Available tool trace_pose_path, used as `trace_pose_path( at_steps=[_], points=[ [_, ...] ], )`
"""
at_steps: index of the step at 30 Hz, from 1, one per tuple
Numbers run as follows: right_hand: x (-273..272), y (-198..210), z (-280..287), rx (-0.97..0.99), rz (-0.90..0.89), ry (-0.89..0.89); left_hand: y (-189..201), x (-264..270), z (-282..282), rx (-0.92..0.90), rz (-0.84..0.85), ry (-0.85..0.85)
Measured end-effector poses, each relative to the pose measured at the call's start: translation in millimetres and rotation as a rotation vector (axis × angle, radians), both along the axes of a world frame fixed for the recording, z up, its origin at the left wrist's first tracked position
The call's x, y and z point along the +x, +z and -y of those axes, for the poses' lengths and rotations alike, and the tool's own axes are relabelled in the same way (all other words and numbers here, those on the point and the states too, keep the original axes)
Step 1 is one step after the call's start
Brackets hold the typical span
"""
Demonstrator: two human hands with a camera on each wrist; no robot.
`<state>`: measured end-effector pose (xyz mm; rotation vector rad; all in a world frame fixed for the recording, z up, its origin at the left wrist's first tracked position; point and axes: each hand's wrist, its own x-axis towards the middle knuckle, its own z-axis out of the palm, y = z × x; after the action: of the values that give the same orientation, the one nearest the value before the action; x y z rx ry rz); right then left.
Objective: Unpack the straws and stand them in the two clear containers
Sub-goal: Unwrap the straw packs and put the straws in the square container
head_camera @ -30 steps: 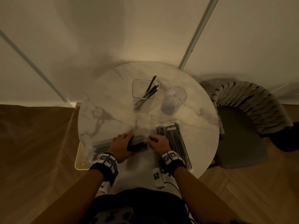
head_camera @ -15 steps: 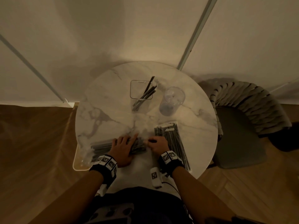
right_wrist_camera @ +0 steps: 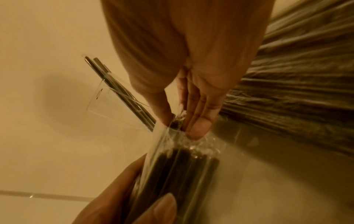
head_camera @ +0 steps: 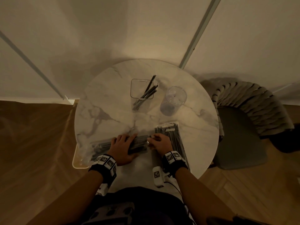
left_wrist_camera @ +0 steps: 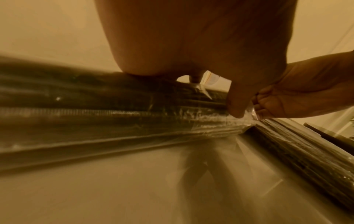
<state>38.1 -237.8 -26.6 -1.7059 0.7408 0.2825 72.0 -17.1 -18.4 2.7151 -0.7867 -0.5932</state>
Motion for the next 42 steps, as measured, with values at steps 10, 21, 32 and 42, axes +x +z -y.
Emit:
trace_pose_path(
  at_steps=[10, 21, 32, 42],
  points=[
    [-2, -3, 4, 0.009, 0.065, -0.006, 2, -1, -1, -0.006, 0.048, 0.008],
    [-1, -10, 12, -0.203, 0.019, -0.024, 7, 1, -1, 0.005, 0.057, -0.002],
    [1, -10, 4, -0.211, -0.006, 0.071, 15, 0, 14, 0.036, 0.041, -0.024],
    [-1, 4, 17, -0.304, 0.044, 0.074, 10, -1, 13, 0.025, 0.034, -0.097]
  ],
)
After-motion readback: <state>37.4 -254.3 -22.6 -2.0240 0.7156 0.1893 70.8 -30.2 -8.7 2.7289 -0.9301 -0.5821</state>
